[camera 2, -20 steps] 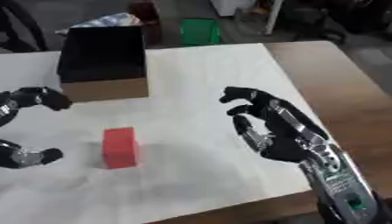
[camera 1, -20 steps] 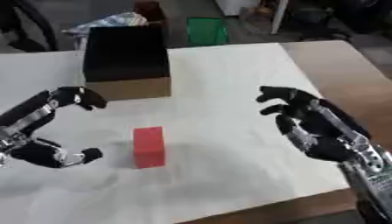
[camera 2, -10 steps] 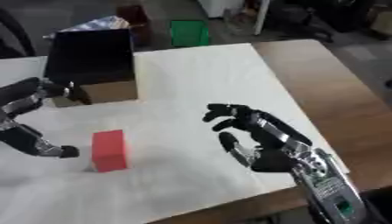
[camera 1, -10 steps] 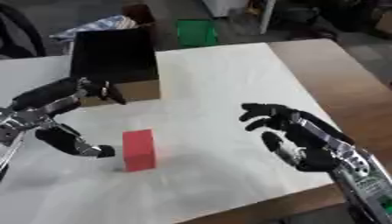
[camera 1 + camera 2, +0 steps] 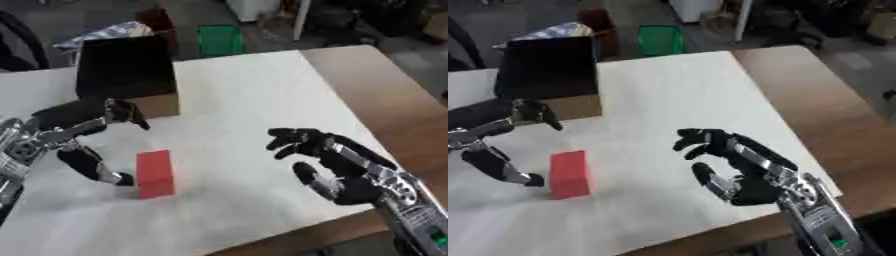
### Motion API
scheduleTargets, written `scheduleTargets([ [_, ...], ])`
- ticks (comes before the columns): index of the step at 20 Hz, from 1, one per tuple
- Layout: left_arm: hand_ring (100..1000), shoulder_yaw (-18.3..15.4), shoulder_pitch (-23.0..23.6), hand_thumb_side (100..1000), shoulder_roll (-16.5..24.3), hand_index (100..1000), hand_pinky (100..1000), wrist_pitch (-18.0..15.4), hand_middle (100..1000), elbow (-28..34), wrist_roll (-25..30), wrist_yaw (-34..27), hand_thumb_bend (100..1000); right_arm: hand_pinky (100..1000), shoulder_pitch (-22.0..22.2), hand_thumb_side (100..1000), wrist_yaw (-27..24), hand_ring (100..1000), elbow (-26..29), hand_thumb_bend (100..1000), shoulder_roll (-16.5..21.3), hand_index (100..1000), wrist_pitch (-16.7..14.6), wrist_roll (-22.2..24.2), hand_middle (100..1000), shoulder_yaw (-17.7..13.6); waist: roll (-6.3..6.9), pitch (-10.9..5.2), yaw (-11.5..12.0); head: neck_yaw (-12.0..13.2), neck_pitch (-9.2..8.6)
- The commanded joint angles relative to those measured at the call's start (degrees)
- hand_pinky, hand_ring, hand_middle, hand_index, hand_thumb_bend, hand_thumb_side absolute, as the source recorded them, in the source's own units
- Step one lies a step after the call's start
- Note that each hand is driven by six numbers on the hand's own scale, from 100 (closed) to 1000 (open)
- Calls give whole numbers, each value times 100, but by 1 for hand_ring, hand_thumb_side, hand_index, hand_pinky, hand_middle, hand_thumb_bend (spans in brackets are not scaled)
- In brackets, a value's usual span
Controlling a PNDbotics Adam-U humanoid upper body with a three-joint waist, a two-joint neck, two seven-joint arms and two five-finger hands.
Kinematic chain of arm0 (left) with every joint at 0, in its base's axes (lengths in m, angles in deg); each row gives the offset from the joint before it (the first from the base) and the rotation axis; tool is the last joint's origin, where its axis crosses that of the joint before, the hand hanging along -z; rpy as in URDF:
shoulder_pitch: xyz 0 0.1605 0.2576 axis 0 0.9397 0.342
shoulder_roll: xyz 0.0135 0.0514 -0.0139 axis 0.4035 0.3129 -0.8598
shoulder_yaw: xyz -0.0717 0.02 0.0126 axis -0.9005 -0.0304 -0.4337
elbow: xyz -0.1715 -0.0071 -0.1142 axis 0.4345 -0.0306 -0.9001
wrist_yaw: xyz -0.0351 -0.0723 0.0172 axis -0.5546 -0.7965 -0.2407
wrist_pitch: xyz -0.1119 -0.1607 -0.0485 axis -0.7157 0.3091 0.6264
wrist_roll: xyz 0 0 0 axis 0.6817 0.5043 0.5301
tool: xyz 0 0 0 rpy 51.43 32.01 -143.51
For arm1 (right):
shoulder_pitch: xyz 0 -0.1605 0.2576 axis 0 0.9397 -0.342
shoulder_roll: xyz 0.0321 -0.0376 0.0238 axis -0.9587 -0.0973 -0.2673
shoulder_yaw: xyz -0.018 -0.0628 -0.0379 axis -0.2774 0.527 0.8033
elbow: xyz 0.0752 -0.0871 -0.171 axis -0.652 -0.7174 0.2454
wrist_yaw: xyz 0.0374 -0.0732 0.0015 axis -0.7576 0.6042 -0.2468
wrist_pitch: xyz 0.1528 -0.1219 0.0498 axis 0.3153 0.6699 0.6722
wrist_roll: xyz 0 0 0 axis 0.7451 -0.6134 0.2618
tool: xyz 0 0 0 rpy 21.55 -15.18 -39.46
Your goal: Pick up objects on the table and place them in the box.
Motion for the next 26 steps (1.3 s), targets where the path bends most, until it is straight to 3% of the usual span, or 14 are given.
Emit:
scheduleTargets([
  [1, 739, 22, -151, 345, -7, 782, 697, -31, 689, -39, -54, 68, 708, 776, -41, 557, -6, 1000, 50, 100, 139, 850, -9, 8, 773, -25, 0, -100, -17, -3, 31],
  [15, 730, 148, -166, 439, -119, 769, 689, -124, 679, -138, 415, 18, 674, 776, -46, 566, 3, 1000, 25, 100, 116, 851, 14, 14, 773, -21, 18, -95, -46, -17, 38],
  [26, 739, 2, -177, 423, -48, 768, 693, 166, 690, 179, 638, -441, 639, 776, -45, 568, -10, 1000, 22, 100, 115, 852, 16, 10, 773, -29, 12, -101, -32, -44, 15],
])
